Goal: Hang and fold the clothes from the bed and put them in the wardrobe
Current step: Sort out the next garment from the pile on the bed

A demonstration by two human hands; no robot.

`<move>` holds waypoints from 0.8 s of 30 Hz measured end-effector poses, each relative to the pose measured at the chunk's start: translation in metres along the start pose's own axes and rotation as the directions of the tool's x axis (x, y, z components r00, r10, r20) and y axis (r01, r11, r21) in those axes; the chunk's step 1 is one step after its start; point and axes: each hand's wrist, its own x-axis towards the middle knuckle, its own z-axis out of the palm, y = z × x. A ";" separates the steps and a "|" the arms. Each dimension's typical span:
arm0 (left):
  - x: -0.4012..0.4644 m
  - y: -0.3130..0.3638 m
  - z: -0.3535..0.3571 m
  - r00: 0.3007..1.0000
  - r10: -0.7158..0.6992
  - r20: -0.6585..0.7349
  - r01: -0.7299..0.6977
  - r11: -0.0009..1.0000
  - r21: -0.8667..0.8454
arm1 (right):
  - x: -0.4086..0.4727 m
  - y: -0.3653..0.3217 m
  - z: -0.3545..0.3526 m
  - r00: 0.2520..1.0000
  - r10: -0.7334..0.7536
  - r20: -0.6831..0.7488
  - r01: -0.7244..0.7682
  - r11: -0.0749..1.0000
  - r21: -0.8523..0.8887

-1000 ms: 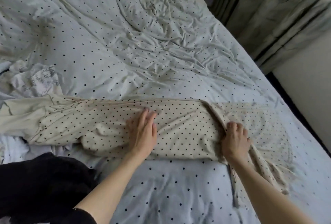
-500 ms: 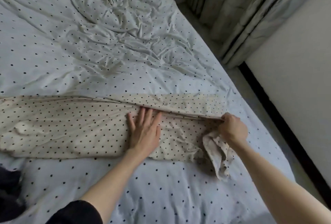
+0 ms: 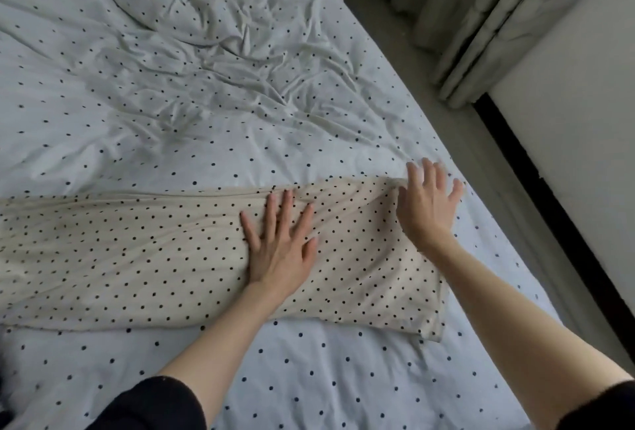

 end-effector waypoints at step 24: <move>-0.128 -0.165 -0.013 0.998 0.004 -0.067 -0.007 0.999 -0.052 | -0.179 -0.188 0.038 0.900 -0.395 0.184 0.347 0.906 0.243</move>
